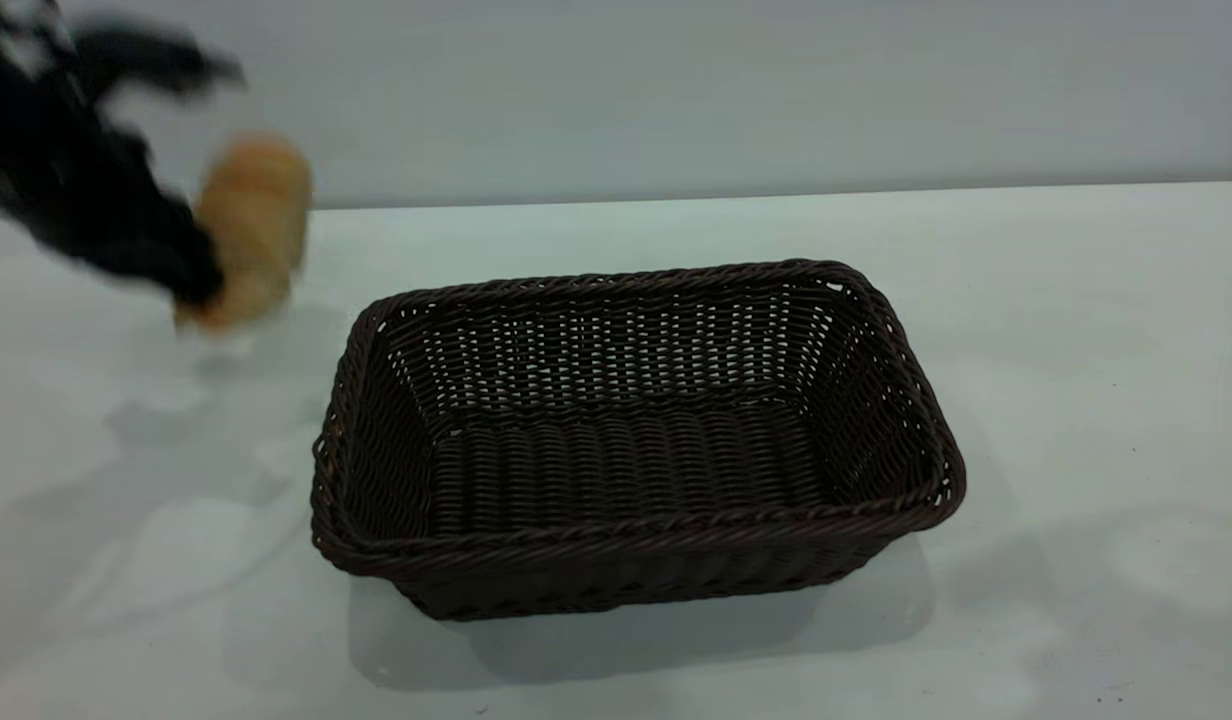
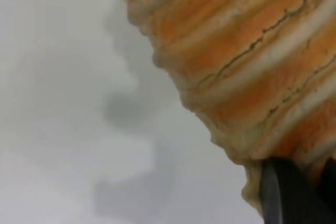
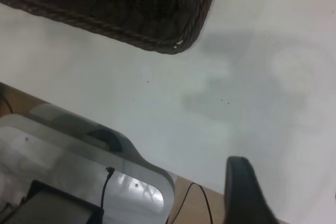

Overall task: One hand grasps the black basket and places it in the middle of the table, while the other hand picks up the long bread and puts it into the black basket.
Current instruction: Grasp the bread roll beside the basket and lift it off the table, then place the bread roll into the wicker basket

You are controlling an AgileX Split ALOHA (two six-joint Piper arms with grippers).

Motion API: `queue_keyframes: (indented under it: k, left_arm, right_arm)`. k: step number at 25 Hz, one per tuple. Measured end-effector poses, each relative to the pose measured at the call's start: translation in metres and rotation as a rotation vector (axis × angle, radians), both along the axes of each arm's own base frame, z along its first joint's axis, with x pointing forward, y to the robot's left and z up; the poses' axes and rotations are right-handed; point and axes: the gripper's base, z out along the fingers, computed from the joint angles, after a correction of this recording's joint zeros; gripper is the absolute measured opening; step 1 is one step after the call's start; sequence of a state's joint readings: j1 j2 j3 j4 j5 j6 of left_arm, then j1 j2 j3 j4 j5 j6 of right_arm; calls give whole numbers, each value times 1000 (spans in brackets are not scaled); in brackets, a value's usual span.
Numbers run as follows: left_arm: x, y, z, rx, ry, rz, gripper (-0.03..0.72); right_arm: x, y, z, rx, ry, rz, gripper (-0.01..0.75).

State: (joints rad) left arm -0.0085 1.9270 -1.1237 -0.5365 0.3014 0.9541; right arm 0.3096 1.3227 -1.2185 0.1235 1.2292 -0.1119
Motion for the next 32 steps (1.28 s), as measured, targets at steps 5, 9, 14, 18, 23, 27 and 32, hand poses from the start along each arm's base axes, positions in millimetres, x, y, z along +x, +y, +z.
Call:
queue_keyframes:
  k: [5,9,14,18,23,27,32]
  left_arm:
    - [-25,-13,45,-87,69,-93,62]
    - [-37,-40,45,-170,159,-204,60]
    - [-49,-87,33,-201,222,-370,57]
    - [-56,-111,19,-198,280,-439,57]
    - [-59,-124,7,-210,317,-455,57]
    - [-57,-124,6,-209,303,-437,89]
    - [-51,-125,12,-233,306,-348,287]
  right_arm:
    - [0,0,0,0,0,0,435]
    - [0,0,0,0,0,0,435]
    - [0,0,0,0,0,0,435]
    - [0,0,0,0,0,-1,435]
    - [0,0,0,0,0,-1,435]
    - [0,0,0,0,0,-1,435]
    - [0,0,0,0,0,-1,435]
